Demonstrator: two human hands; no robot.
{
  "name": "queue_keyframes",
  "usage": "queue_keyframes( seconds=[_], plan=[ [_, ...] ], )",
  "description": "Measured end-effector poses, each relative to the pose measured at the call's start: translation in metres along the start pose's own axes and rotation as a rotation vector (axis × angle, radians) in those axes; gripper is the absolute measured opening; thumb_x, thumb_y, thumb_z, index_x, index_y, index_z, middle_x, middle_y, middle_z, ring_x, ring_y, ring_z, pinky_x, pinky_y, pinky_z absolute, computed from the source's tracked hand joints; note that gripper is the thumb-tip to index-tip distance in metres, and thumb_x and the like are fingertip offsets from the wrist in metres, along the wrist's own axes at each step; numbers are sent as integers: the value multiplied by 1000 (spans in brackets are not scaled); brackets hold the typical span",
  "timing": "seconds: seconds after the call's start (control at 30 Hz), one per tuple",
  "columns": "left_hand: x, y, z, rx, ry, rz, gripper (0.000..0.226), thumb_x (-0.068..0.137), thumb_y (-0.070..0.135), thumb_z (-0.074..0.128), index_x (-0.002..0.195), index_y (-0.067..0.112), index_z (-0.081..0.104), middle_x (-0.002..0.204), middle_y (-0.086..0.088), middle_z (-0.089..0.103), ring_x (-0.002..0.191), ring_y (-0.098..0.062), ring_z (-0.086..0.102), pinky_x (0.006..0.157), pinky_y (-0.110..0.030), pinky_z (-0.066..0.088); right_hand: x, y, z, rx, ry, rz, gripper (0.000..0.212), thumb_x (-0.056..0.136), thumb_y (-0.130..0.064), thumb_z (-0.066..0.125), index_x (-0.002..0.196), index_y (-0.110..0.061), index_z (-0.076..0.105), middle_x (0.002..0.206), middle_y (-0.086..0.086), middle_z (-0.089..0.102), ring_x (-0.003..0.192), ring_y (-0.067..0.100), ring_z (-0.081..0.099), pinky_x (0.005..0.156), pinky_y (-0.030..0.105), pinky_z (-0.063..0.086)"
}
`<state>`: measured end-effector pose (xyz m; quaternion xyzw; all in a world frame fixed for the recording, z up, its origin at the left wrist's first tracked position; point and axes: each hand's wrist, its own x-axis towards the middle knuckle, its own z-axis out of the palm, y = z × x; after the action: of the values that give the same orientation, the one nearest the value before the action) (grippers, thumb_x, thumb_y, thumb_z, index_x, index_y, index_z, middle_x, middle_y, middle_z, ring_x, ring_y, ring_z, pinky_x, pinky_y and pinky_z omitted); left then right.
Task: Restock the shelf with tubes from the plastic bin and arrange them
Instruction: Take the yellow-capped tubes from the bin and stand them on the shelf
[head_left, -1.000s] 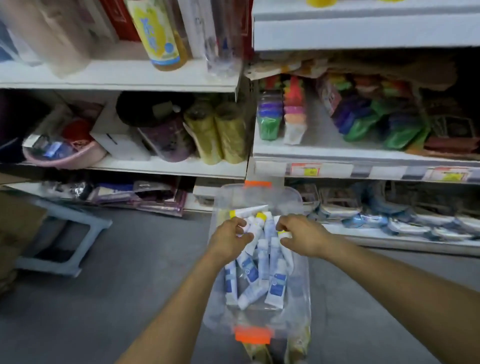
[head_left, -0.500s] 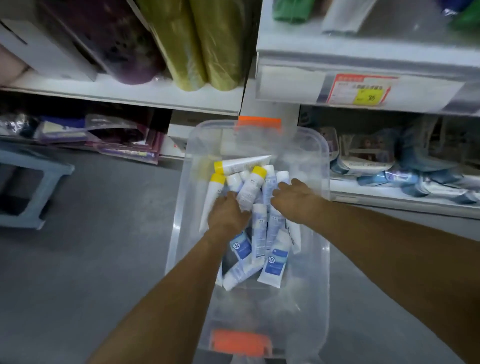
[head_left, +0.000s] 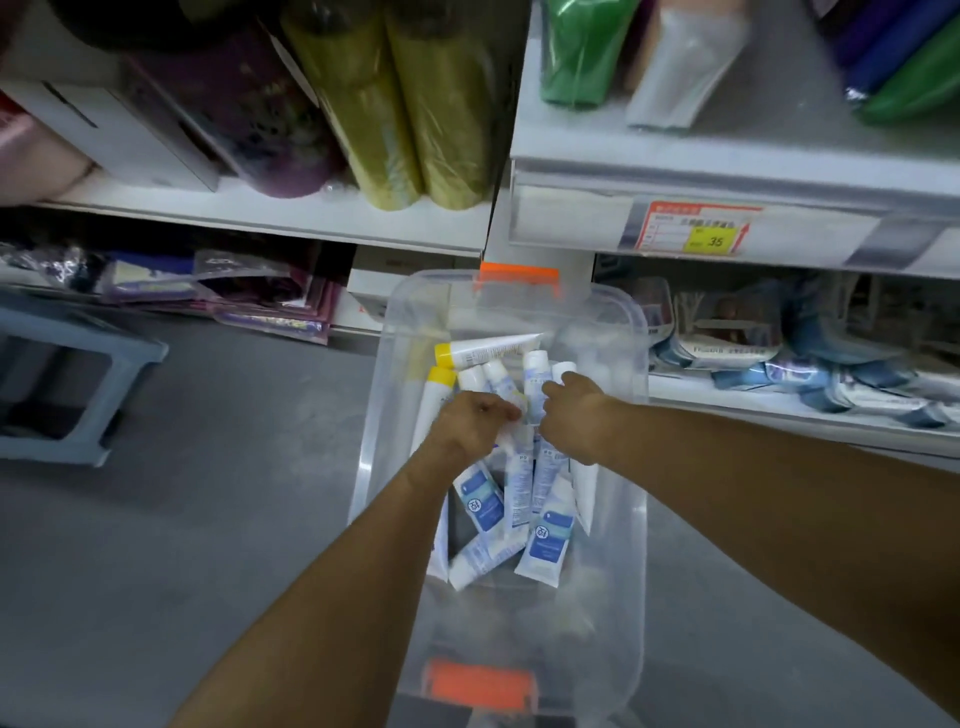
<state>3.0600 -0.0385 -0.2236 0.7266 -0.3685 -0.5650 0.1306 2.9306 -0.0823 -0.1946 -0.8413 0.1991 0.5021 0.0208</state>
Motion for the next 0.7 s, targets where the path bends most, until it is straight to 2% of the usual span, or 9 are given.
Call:
queue_keyframes(
  seconds=[0.1,0.2,0.27,0.33,0.4,0.47,0.53,0.67,0.7],
  plan=[
    [-27,10,-15,-86,22,-64,20,94,12,54,99,6,73,66,-8,56,41,-12,44,42,-19,37,-32,7,-8,43,33,19,30,95,-19,54,125,-20,56,132,3,52,127,24,42,106,36,29],
    [-61,22,-34,-190,18,-54,20,90,9,61,107,2,69,61,-7,51,46,-15,46,47,-20,42,-69,15,-16,45,119,43,25,93,-32,55,115,-20,59,120,2,61,113,23,54,95,35,35],
    [-86,28,-50,-209,-8,-18,27,83,6,67,111,7,68,68,-8,56,53,-17,49,57,-26,46,-100,20,-21,209,146,104,32,94,-42,49,111,-17,60,115,3,63,107,25,58,86,34,37],
    [-109,35,-68,-177,-58,31,42,76,5,72,116,14,65,75,-10,58,63,-20,51,68,-30,48,-130,25,-21,568,162,221,41,94,-48,45,113,-14,58,116,5,61,104,26,58,78,32,36],
    [-130,44,-81,-166,-83,81,51,71,1,72,119,17,62,73,-7,59,67,-19,52,69,-27,48,-156,28,-19,1077,189,313,39,93,-47,48,95,-11,59,103,10,62,83,22,58,72,29,39],
    [-150,60,-91,-162,-29,141,44,78,-5,68,117,15,63,69,-3,58,62,-14,51,61,-18,47,-176,28,-16,1592,247,348,32,92,-41,55,77,-12,54,75,9,61,57,16,54,54,23,41],
    [-167,77,-97,-148,48,226,33,83,0,69,113,13,64,69,-2,59,54,-9,48,51,-14,43,-196,26,-18,1954,248,288,27,92,-36,61,87,-9,58,67,10,64,50,15,57,42,20,41],
    [-201,115,-106,-153,171,405,3,85,12,71,85,11,69,50,13,57,36,4,44,40,-9,34,-236,25,-32,2267,313,16,31,87,-25,65,103,1,60,84,19,71,65,19,66,55,24,54],
    [-208,124,-108,-149,207,432,11,84,15,72,75,13,69,48,14,57,35,5,45,40,-9,34,-247,25,-37,2283,347,-42,31,86,-23,66,105,1,60,89,19,71,71,20,67,60,25,55]
  ],
)
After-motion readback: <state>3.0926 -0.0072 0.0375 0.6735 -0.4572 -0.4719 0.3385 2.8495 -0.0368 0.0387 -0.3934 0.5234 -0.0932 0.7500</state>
